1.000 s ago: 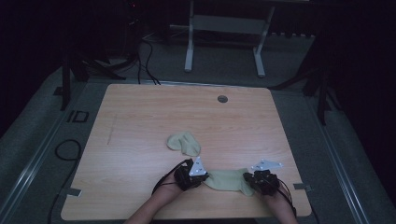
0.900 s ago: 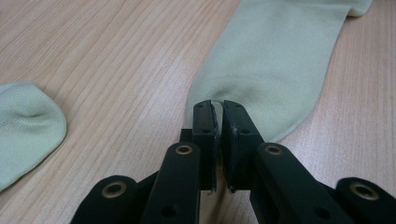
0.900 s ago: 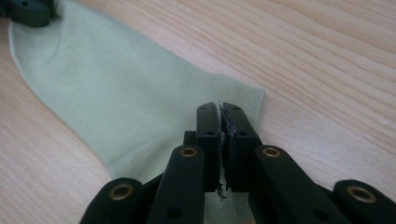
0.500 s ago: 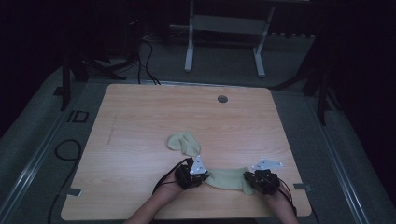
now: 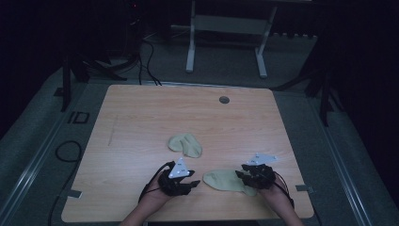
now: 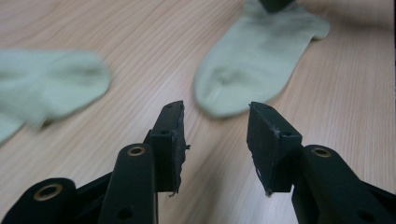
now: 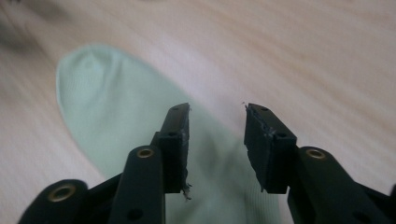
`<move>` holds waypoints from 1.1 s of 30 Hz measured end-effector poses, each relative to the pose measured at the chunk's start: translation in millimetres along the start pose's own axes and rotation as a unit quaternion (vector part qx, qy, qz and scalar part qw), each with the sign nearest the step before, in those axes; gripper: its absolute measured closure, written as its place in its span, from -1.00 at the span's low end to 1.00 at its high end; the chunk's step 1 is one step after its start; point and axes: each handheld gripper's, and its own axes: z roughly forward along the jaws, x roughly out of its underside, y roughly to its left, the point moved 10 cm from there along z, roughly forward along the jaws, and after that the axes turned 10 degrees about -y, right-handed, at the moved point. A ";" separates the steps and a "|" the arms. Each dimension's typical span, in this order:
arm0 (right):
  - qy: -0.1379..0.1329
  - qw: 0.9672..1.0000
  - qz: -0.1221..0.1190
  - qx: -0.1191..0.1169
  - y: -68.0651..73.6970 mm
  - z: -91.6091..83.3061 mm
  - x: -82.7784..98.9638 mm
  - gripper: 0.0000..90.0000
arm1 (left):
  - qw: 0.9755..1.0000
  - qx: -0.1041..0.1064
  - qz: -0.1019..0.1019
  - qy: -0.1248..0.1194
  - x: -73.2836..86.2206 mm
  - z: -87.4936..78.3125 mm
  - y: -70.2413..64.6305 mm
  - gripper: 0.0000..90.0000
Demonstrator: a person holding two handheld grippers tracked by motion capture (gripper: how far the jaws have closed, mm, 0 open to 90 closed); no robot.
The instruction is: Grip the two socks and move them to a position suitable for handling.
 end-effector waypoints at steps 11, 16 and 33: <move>-0.011 1.000 -0.007 -0.013 10.3 28.7 -55.1 0.16 | 0.996 -0.071 -0.049 -0.008 36.4 -50.6 27.6 0.20; -0.005 0.999 -0.020 -0.024 20.0 47.2 -72.2 0.16 | 0.995 -0.081 -0.057 -0.011 46.4 -63.6 30.2 0.25; 0.010 0.998 -0.026 -0.051 52.8 109.8 -118.1 0.08 | 0.995 -0.080 -0.045 -0.023 46.6 -67.7 23.5 0.26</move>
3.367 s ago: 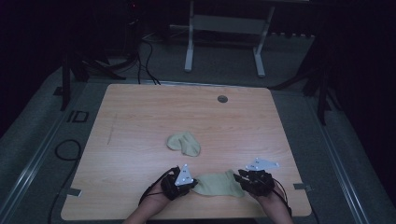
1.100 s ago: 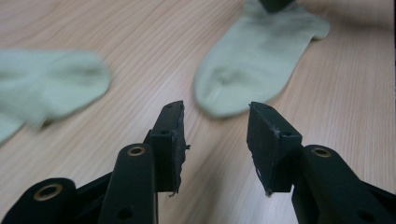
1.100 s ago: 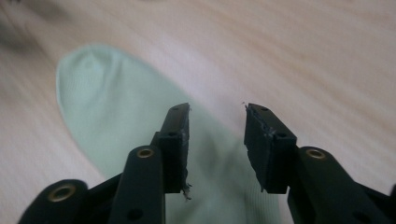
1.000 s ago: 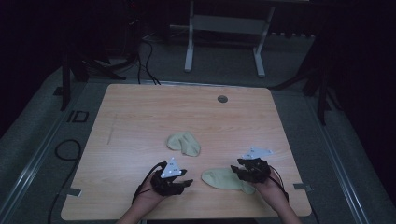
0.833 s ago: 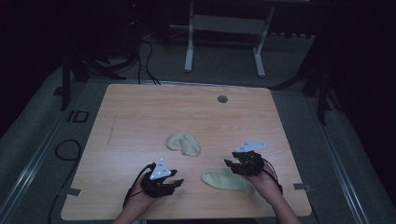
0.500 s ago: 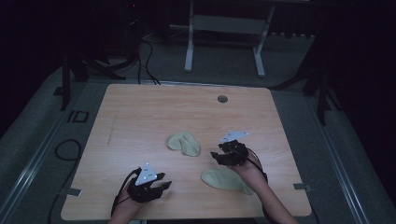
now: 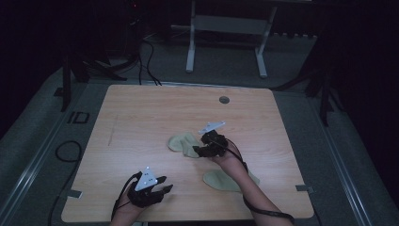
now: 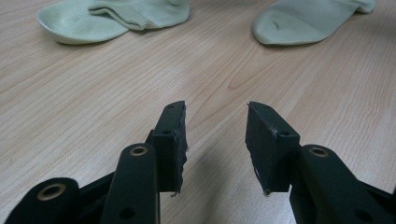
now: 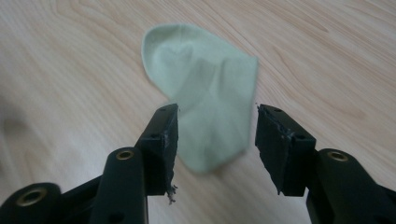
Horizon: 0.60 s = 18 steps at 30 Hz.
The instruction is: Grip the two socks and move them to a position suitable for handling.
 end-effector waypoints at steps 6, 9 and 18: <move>0.011 1.000 0.001 -0.007 6.3 25.1 -9.6 0.01 | 1.000 -0.002 0.007 -0.005 -1.3 -2.4 1.9 0.26; 0.016 1.000 0.009 -0.015 13.5 43.6 -11.4 -0.08 | 1.000 0.000 0.000 -0.010 -2.1 -4.2 3.0 0.26; 0.052 0.998 -0.020 0.017 15.6 77.6 -5.4 -0.14 | 1.000 -0.003 -0.003 -0.018 -4.0 -5.6 3.8 0.18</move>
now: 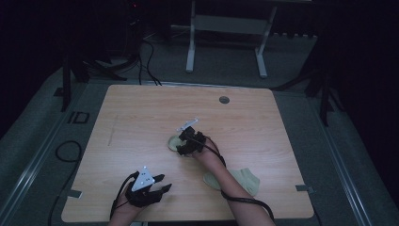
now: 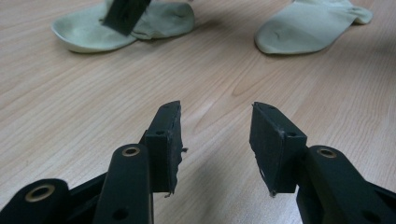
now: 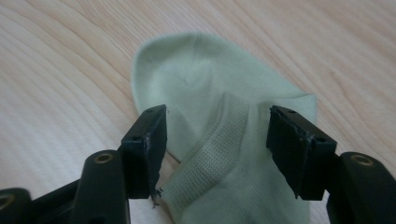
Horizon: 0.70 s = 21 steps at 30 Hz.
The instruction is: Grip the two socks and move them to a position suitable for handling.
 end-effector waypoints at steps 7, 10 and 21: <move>-0.003 1.000 0.004 0.006 -3.1 2.3 3.1 0.66 | 1.000 -0.006 -0.005 0.005 3.1 1.2 2.3 0.08; 0.006 1.000 -0.004 0.011 -4.7 0.4 4.0 0.83 | 1.000 -0.003 -0.004 0.006 3.4 1.7 1.5 0.05; -0.017 1.000 -0.002 0.018 -27.9 -39.3 -3.8 0.84 | 1.000 0.002 -0.026 -0.001 2.6 2.3 2.4 -0.06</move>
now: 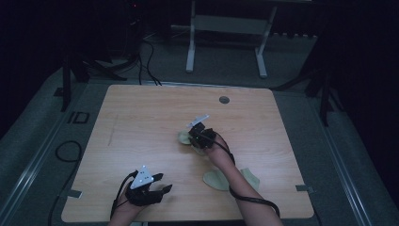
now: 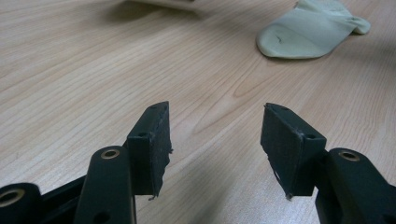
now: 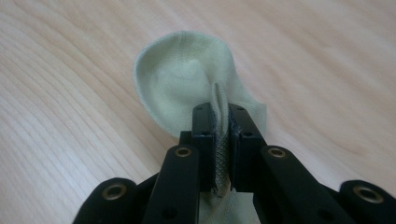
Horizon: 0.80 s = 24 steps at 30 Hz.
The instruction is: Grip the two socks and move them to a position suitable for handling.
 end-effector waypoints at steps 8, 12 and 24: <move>-0.004 1.000 0.004 0.026 -32.6 -41.4 9.2 0.84 | 1.000 -0.004 0.006 0.008 1.8 2.0 -0.1 -0.05; 0.008 0.999 0.003 0.041 -50.3 -56.1 24.4 0.84 | 1.000 -0.004 0.003 0.009 2.5 2.8 0.0 -0.05; 0.027 0.998 0.029 0.049 -61.8 -67.4 75.6 0.84 | 1.000 -0.006 -0.010 0.015 5.2 6.9 2.1 -0.05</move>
